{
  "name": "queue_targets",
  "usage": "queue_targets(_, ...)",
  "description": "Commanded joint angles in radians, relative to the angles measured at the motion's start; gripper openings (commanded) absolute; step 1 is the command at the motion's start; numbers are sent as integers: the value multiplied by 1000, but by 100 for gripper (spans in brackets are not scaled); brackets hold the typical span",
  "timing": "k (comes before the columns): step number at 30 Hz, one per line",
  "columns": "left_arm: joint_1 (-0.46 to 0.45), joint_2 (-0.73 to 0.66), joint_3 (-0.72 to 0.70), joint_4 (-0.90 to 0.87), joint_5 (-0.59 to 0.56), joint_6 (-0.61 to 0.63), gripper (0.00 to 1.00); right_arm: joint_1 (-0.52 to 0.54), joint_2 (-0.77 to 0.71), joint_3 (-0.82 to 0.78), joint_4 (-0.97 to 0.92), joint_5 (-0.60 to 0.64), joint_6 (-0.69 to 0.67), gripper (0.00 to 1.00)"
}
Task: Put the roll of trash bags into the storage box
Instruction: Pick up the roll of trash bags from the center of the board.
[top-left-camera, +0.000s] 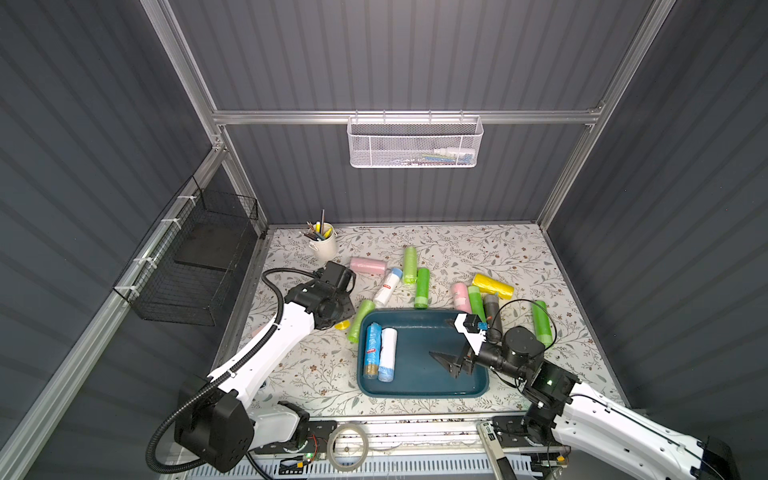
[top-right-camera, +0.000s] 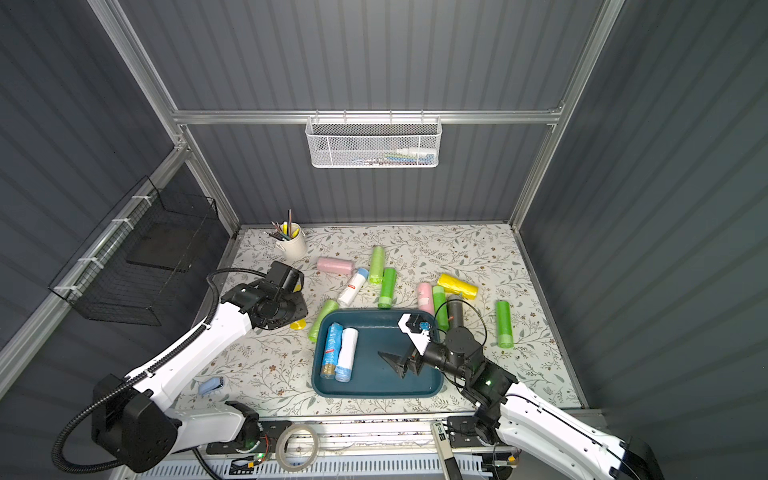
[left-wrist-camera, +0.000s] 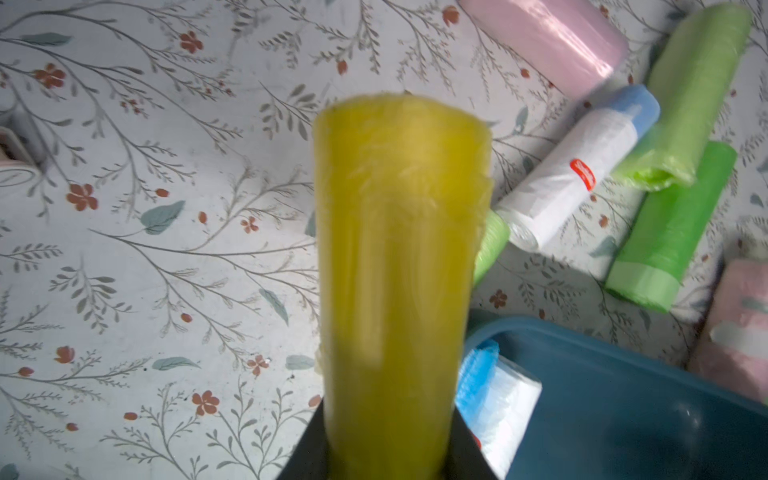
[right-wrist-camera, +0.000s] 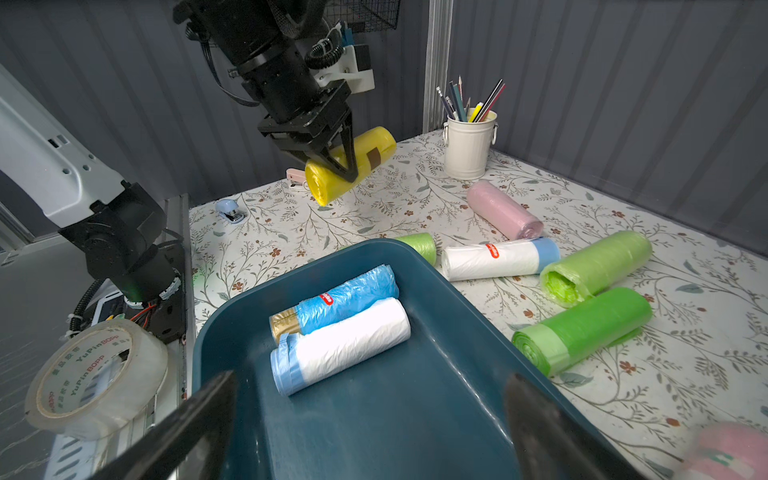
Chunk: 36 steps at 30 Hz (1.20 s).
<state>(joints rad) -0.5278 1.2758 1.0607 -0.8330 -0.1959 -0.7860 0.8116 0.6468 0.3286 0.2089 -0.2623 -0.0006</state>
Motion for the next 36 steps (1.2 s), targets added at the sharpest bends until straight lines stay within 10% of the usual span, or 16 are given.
queue_targets(1, -79, -12, 12, 4, 36, -32, 32, 3, 11, -10, 3, 10, 0, 99)
queue_targets(36, -551, 181, 27, 162, 29, -236, 34, 4, -28, -17, -10, 19, 1, 99)
